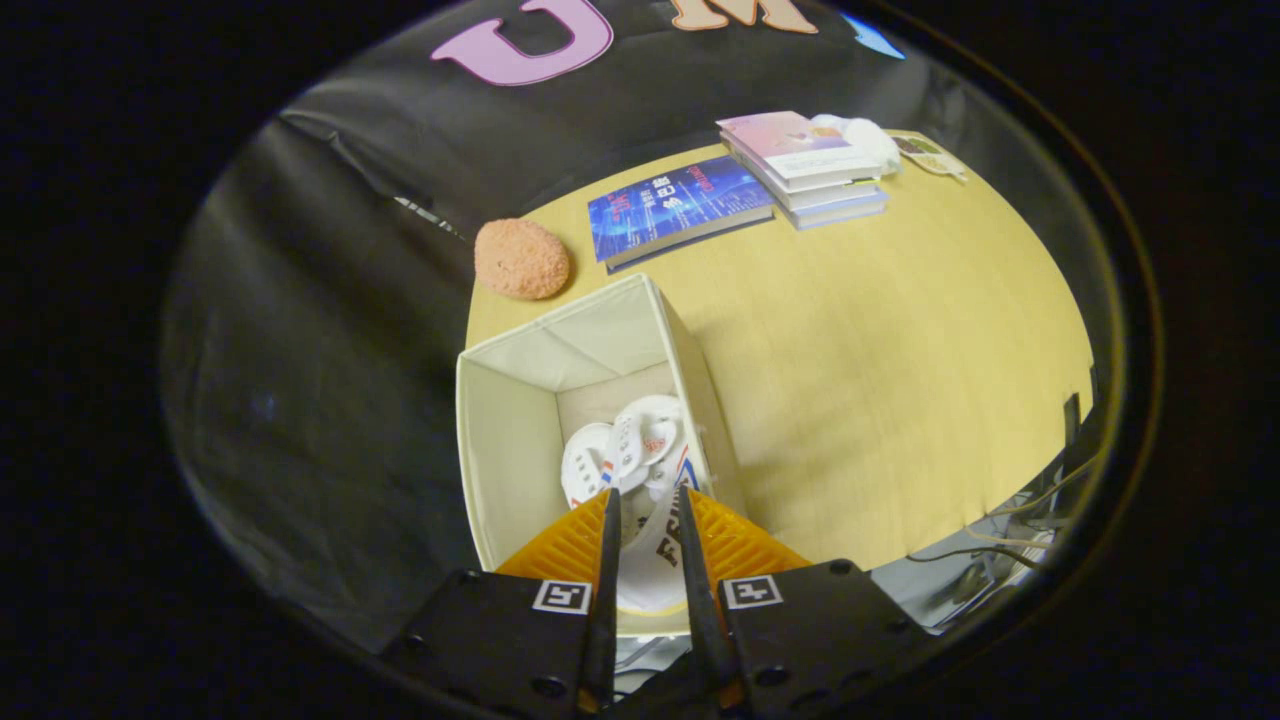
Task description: Open the storage box then place both shoes into the box .Put the left shoe in first, then the right shoe, with the right side of both shoes facing outward in a uniform manner.
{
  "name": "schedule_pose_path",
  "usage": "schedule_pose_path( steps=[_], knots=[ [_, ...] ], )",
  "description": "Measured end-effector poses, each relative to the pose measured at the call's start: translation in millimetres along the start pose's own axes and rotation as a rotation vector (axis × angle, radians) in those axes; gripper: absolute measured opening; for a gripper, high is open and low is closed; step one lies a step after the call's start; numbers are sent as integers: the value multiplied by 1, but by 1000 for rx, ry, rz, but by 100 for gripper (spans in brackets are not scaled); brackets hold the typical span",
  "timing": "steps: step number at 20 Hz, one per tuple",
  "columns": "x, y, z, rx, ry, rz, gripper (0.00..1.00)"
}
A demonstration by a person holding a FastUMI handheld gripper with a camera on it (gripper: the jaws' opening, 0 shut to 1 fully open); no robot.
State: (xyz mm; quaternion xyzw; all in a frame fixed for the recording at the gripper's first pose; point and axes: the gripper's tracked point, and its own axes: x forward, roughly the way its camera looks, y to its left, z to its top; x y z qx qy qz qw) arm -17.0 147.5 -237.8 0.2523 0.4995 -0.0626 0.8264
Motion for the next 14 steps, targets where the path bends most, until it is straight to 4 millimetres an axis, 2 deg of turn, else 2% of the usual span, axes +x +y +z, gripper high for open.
schedule_pose_path(
  steps=[2, 6, 7, 10, 14],
  knots=[
    [-9, 7, 5, 13, -14, 44, 34],
    [-27, 8, 22, -28, -72, 82, 34],
    [-26, 6, 30, -42, -104, 97, 34],
    [-44, -3, 62, -92, -230, 109, 34],
    [-84, -24, 114, -167, -462, 81, 34]
  ],
)
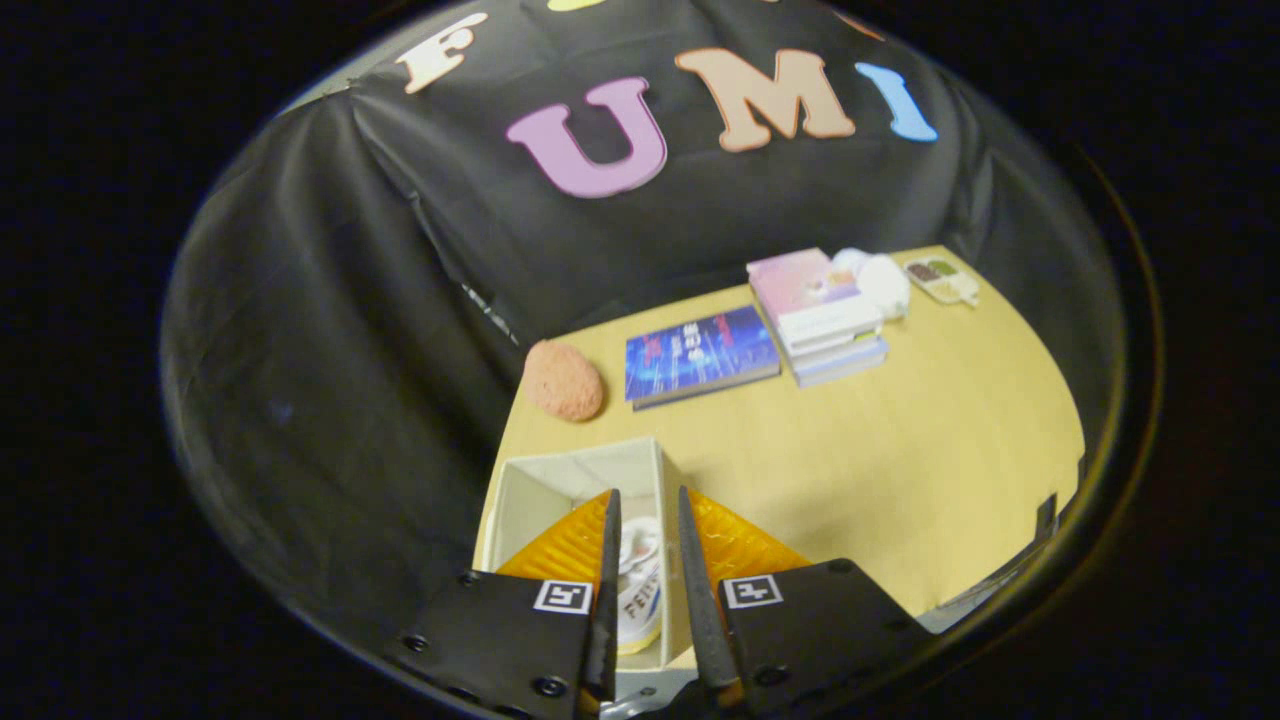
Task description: Open the storage box then place both shoes into the box .Put the left shoe in first, then the right shoe, with the right side of both shoes facing outward in a uniform manner.
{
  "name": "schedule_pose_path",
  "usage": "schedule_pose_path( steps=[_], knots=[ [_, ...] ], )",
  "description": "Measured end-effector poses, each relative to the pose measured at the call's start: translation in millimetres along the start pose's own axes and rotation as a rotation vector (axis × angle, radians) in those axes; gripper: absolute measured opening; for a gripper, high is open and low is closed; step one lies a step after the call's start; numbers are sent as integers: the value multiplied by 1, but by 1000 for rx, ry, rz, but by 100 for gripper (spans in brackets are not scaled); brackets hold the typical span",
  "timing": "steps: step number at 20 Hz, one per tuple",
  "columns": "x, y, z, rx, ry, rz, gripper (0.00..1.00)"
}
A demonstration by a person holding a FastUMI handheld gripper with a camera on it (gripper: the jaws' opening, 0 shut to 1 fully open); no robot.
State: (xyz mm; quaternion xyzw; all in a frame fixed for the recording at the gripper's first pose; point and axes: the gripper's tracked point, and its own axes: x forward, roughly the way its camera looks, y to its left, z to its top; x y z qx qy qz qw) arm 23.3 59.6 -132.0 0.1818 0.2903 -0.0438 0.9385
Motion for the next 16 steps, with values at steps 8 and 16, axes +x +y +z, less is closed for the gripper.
schedule_pose_path(
  steps=[8, 16],
  knots=[
    [-72, -47, 149, -224, -533, -79, 33],
    [-165, -85, 258, -332, -859, -143, 33]
  ],
)
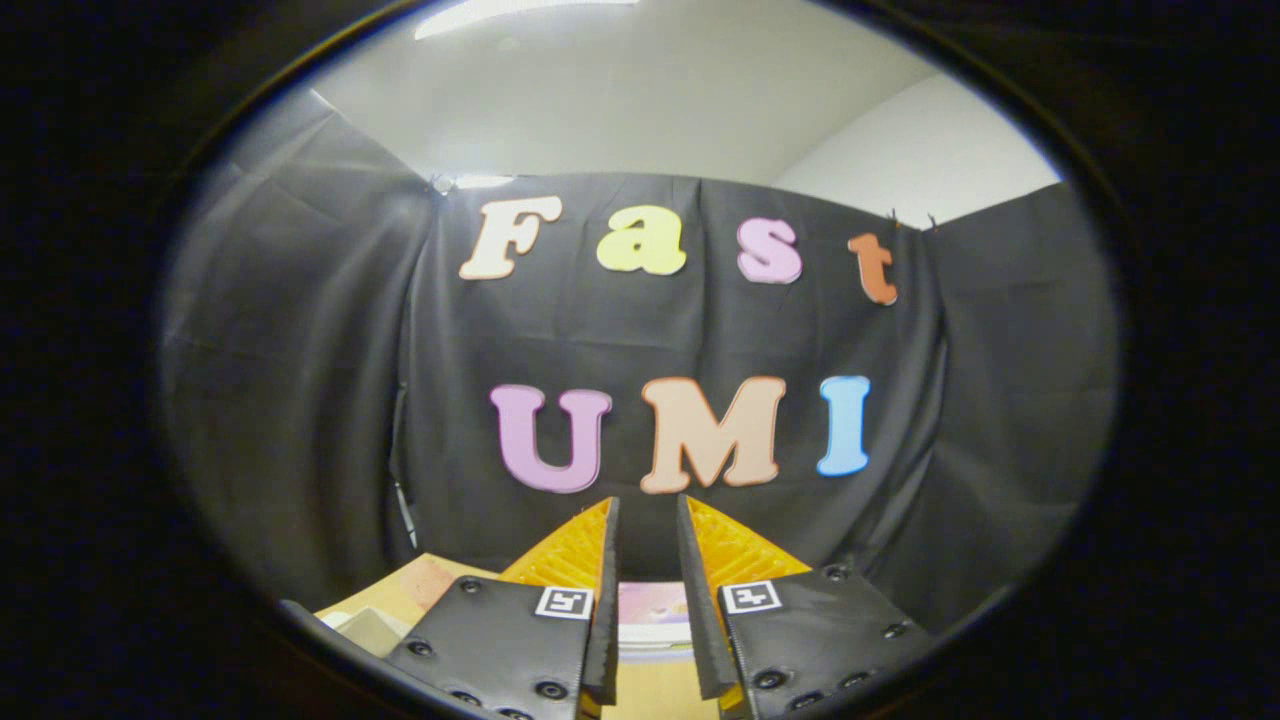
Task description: Open the storage box then place both shoes into the box .Put the left shoe in first, then the right shoe, with the right side of both shoes facing outward in a uniform manner.
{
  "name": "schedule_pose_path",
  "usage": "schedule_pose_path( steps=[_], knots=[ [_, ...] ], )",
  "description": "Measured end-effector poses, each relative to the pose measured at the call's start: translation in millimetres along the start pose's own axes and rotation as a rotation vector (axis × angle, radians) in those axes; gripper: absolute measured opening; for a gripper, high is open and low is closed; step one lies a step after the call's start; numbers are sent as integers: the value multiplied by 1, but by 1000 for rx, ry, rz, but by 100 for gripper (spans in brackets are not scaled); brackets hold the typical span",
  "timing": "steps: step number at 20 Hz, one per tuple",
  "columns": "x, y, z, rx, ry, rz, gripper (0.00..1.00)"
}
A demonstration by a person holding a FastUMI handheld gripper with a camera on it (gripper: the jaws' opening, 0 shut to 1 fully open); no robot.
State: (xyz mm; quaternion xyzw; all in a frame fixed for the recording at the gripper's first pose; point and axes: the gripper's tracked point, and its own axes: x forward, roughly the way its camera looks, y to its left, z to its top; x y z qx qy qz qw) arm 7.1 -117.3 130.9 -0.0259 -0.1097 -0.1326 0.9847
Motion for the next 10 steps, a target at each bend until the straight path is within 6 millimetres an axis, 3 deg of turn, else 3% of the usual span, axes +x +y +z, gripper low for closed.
schedule_pose_path(
  steps=[10],
  knots=[
    [33, -70, 70, -21, -106, 18, 33]
  ],
)
